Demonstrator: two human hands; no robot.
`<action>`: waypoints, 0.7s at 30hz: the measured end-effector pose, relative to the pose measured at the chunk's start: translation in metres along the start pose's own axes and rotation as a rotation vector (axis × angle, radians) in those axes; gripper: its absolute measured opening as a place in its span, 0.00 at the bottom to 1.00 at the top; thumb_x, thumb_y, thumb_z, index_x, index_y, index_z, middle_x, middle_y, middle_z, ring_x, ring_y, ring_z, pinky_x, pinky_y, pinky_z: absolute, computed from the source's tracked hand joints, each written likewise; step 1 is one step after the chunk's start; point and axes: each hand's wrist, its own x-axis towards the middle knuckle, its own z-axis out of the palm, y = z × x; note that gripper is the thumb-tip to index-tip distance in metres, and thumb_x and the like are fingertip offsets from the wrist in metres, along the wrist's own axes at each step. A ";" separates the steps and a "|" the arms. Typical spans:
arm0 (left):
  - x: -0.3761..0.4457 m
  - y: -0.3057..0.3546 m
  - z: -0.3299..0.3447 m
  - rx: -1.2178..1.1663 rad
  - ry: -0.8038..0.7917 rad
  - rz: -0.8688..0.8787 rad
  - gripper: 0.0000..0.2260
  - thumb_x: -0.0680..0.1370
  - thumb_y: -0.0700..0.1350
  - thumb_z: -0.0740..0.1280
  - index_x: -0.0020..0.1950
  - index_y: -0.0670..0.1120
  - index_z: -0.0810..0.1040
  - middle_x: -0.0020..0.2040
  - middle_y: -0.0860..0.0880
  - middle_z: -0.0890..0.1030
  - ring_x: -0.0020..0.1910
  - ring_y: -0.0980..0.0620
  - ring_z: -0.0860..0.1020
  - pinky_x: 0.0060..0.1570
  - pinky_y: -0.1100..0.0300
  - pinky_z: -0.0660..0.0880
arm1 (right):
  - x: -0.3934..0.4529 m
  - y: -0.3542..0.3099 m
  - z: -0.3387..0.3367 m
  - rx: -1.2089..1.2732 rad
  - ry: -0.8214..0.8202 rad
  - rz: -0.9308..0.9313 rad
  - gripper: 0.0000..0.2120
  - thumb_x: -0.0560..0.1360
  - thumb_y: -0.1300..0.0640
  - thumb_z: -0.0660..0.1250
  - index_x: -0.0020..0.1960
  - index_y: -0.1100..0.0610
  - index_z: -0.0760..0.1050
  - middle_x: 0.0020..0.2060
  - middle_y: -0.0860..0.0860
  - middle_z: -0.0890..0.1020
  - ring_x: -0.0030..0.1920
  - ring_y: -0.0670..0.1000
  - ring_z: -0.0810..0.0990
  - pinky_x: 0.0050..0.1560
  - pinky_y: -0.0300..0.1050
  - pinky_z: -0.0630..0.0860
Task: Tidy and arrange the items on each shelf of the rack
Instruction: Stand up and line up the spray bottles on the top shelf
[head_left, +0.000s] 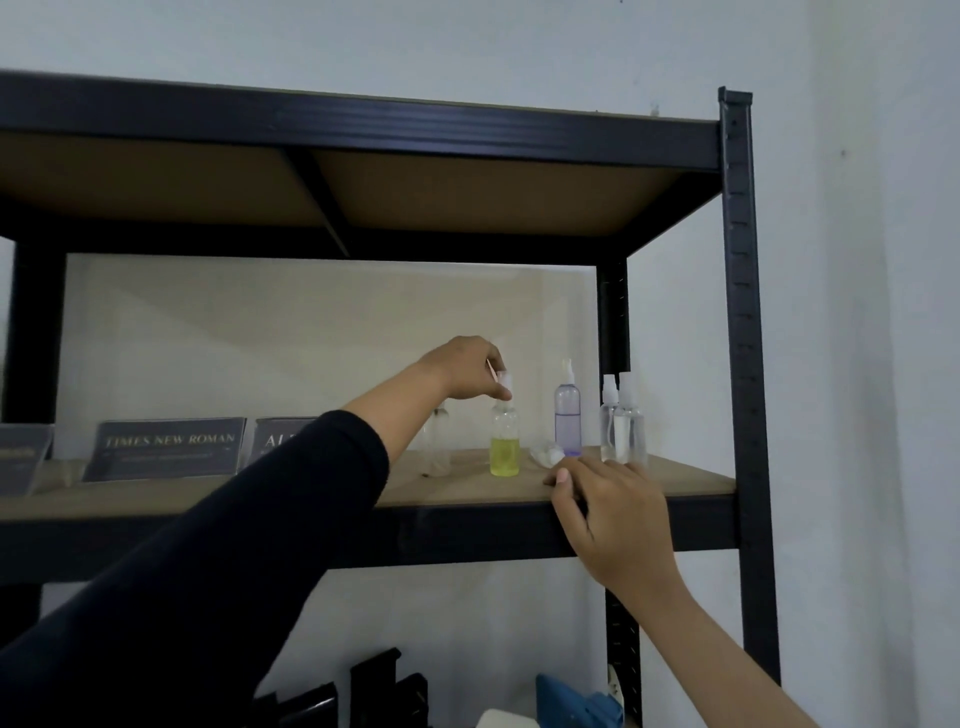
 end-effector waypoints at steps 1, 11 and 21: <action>0.000 0.001 0.001 -0.005 0.008 0.001 0.20 0.72 0.50 0.74 0.61 0.46 0.77 0.54 0.49 0.81 0.55 0.50 0.78 0.59 0.53 0.74 | 0.000 0.000 0.000 -0.004 -0.006 0.003 0.19 0.80 0.51 0.53 0.38 0.53 0.78 0.33 0.46 0.80 0.34 0.45 0.75 0.39 0.46 0.70; -0.008 0.000 0.012 -0.017 0.007 -0.055 0.25 0.73 0.52 0.71 0.67 0.45 0.70 0.62 0.48 0.76 0.59 0.48 0.75 0.48 0.56 0.73 | 0.000 -0.004 -0.006 0.020 -0.042 0.011 0.18 0.80 0.50 0.53 0.39 0.52 0.78 0.33 0.44 0.80 0.34 0.44 0.75 0.40 0.44 0.70; -0.090 -0.011 0.037 -0.167 0.171 0.023 0.19 0.75 0.55 0.68 0.63 0.50 0.70 0.52 0.54 0.77 0.47 0.54 0.76 0.48 0.59 0.74 | 0.037 -0.001 -0.026 0.305 -0.316 0.397 0.06 0.75 0.51 0.67 0.47 0.53 0.80 0.41 0.45 0.82 0.41 0.42 0.79 0.41 0.36 0.73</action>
